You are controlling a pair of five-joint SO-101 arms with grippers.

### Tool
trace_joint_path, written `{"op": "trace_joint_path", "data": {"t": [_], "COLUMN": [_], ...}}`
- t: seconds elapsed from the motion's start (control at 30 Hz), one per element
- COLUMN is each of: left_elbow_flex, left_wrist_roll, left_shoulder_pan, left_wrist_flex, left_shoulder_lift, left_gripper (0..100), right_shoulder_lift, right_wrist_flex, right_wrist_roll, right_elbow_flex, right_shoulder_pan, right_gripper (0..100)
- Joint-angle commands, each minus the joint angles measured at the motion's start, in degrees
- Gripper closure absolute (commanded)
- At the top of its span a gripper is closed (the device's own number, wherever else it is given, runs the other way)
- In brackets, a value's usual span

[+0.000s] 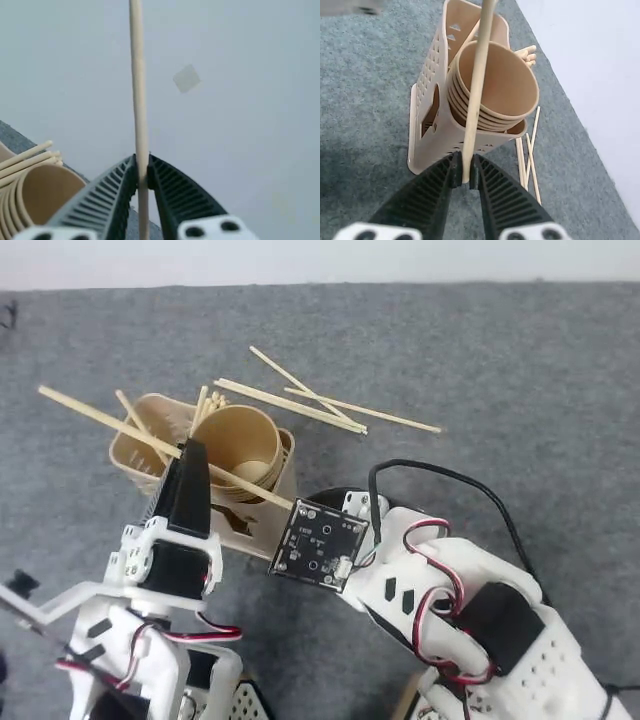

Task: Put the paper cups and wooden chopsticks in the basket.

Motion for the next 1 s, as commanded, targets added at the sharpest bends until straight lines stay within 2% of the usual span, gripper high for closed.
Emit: {"op": "trace_joint_path", "data": {"t": [0.0,0.4,0.6,0.8,0.87,0.97], "left_elbow_flex": [0.0,-0.4,-4.3,-7.0,-7.7,-9.9], "left_wrist_roll": [0.4,0.7,0.4,-1.9,-2.1,-1.9], "left_shoulder_pan": [0.2,0.4,0.1,0.1,-0.2,-2.8], "left_wrist_flex": [-1.4,-1.5,-5.9,-6.2,-6.3,-6.3], "left_shoulder_lift": [-0.7,-0.7,-0.7,-0.7,-0.7,-0.7], "left_gripper": [97,99,99,99,99,99], "right_shoulder_lift": [-0.6,-0.7,-0.6,-0.8,-0.7,-0.9], "right_wrist_flex": [-1.0,-1.0,-1.0,-0.9,-0.7,-0.4], "right_wrist_roll": [0.7,0.5,0.4,0.4,0.4,0.4], "right_elbow_flex": [-0.4,-0.4,-0.1,-0.1,-0.1,0.5], "right_shoulder_pan": [-0.3,-0.2,-0.2,-0.3,-0.3,-0.2], "right_gripper": [99.1,99.1,98.9,98.7,94.8,81.7]}}
